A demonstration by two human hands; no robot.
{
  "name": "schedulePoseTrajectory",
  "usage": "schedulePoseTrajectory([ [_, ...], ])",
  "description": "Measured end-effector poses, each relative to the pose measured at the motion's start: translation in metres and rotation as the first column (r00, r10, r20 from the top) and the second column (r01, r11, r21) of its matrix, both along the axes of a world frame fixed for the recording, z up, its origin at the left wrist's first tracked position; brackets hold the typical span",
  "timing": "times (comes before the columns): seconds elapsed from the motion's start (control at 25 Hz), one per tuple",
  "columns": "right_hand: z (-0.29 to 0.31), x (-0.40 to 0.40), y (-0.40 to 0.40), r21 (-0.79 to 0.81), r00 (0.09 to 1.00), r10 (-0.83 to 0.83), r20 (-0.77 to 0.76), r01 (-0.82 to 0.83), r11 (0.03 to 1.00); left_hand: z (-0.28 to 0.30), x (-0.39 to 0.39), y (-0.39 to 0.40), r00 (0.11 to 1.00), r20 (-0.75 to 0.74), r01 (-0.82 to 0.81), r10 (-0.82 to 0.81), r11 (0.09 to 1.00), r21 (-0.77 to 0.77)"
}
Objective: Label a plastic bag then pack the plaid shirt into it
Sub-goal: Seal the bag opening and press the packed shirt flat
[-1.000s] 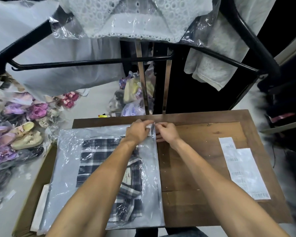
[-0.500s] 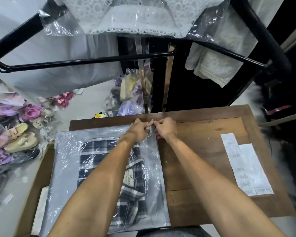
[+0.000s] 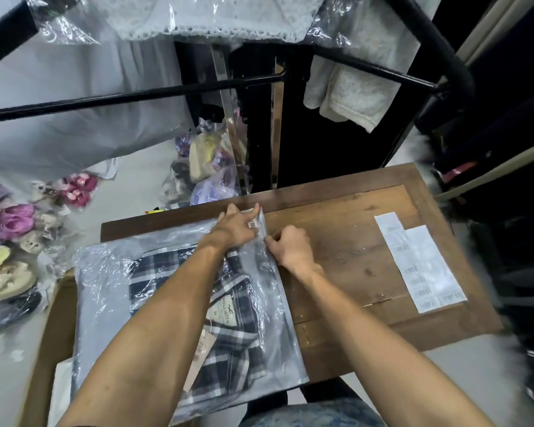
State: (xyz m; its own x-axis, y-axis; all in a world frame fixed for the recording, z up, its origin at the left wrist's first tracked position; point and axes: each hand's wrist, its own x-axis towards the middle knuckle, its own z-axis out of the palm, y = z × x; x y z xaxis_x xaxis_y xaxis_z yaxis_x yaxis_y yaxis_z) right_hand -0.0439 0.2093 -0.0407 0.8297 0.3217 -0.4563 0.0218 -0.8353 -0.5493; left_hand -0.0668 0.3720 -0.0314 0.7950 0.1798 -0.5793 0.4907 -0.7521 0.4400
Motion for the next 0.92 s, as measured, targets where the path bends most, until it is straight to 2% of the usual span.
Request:
schedulePoseTrajectory([
  [0.12, -0.003, -0.016, -0.010, 0.006, 1.000, -0.009, -0.017, 0.009, 1.000, -0.001, -0.001, -0.001, 1.000, -0.014, 0.028, -0.027, 0.999, 0.028],
  [0.32, -0.002, -0.042, -0.032, -0.017, 0.996, 0.016, 0.087, -0.015, 1.000, -0.011, -0.003, -0.003, 0.998, -0.011, 0.056, -0.055, 0.994, 0.092],
  [0.52, -0.003, -0.060, -0.048, -0.043, 0.999, 0.030, 0.042, -0.028, 0.999, -0.018, -0.005, -0.004, 0.998, 0.035, 0.047, -0.051, 0.993, 0.109],
  [0.64, -0.003, -0.067, -0.054, -0.039, 1.000, 0.018, 0.014, -0.017, 0.999, -0.012, -0.009, -0.007, 0.996, 0.081, 0.037, -0.042, 0.997, 0.067],
  [0.76, -0.001, -0.065, -0.055, -0.011, 0.999, 0.018, -0.036, -0.018, 1.000, 0.008, -0.034, -0.019, 0.977, 0.213, 0.040, -0.029, 0.998, -0.044],
  [0.84, 0.002, -0.059, -0.055, 0.005, 0.997, 0.039, -0.069, -0.038, 0.999, 0.017, -0.065, -0.030, 0.940, 0.309, 0.141, -0.145, 0.989, 0.035],
  [0.92, 0.005, -0.052, -0.056, 0.015, 0.995, 0.056, -0.078, -0.055, 0.998, 0.020, -0.095, -0.047, 0.909, 0.257, 0.290, -0.328, 0.941, 0.177],
])
